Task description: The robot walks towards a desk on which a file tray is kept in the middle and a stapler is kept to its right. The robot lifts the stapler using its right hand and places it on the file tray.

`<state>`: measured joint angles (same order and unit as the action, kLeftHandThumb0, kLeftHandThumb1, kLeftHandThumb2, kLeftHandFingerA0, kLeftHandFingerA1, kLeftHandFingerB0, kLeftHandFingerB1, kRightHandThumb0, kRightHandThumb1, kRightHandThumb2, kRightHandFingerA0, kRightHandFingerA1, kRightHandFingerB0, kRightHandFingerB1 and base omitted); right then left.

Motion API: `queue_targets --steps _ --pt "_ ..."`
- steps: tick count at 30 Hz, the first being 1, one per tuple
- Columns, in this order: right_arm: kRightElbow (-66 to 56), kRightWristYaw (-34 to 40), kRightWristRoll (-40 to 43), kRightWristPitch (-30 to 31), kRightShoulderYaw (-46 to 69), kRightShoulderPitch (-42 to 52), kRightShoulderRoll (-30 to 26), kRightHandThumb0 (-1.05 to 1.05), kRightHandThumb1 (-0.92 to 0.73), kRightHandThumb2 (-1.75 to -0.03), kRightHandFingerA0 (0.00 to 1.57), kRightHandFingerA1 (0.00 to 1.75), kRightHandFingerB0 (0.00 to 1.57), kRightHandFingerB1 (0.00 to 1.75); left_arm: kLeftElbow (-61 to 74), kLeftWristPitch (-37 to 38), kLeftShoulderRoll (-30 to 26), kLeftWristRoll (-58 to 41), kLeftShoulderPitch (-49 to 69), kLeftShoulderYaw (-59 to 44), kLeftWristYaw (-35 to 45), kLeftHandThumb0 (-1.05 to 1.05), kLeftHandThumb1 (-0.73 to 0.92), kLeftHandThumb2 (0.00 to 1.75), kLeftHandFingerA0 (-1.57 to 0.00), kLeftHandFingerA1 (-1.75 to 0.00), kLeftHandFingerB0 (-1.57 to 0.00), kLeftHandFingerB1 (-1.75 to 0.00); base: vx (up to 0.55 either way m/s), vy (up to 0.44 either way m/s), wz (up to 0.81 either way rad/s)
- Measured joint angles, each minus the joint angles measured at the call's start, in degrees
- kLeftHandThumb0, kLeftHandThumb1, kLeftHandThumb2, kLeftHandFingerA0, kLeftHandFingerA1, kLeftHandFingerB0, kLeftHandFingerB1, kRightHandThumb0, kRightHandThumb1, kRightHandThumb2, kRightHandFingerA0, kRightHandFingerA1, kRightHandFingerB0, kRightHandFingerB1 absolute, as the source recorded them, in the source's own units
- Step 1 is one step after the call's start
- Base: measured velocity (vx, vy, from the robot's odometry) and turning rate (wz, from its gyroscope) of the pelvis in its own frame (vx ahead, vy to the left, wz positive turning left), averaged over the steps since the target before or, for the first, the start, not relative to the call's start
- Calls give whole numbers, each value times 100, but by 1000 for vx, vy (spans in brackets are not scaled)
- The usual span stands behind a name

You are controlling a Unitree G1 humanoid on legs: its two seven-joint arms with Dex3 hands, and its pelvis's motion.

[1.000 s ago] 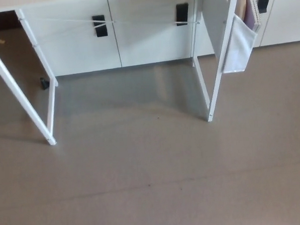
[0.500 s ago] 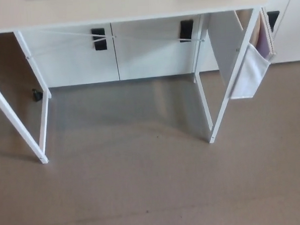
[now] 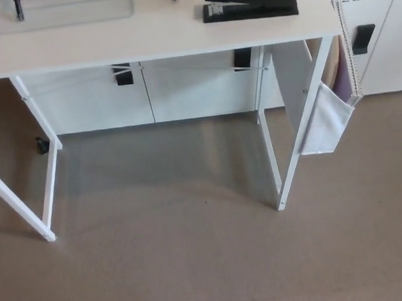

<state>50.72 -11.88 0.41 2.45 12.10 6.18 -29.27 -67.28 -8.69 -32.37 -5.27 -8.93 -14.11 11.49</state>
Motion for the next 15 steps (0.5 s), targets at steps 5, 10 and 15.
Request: queue_targets --steps 5,10,15 --pt "95 23 -44 -14 -110 5 -5 -56 -80 -74 0 0 0 0 13 -39 -31 -3 -53 -8 11 -85 56 107 -24 -72 -13 -63 49 218 -3" --pt "225 15 -8 -67 -55 -23 18 -63 -72 -80 0 0 0 0 -18 -53 -103 6 -88 1 9 -51 54 115 -9 -63 0 -57 53 90 5" --pt "538 20 1 -178 -35 -148 43 -59 -73 -80 0 0 0 0 -23 -75 -106 -12 -130 -49 16 -49 54 115 -11 -63 -3 -58 13 6 1"
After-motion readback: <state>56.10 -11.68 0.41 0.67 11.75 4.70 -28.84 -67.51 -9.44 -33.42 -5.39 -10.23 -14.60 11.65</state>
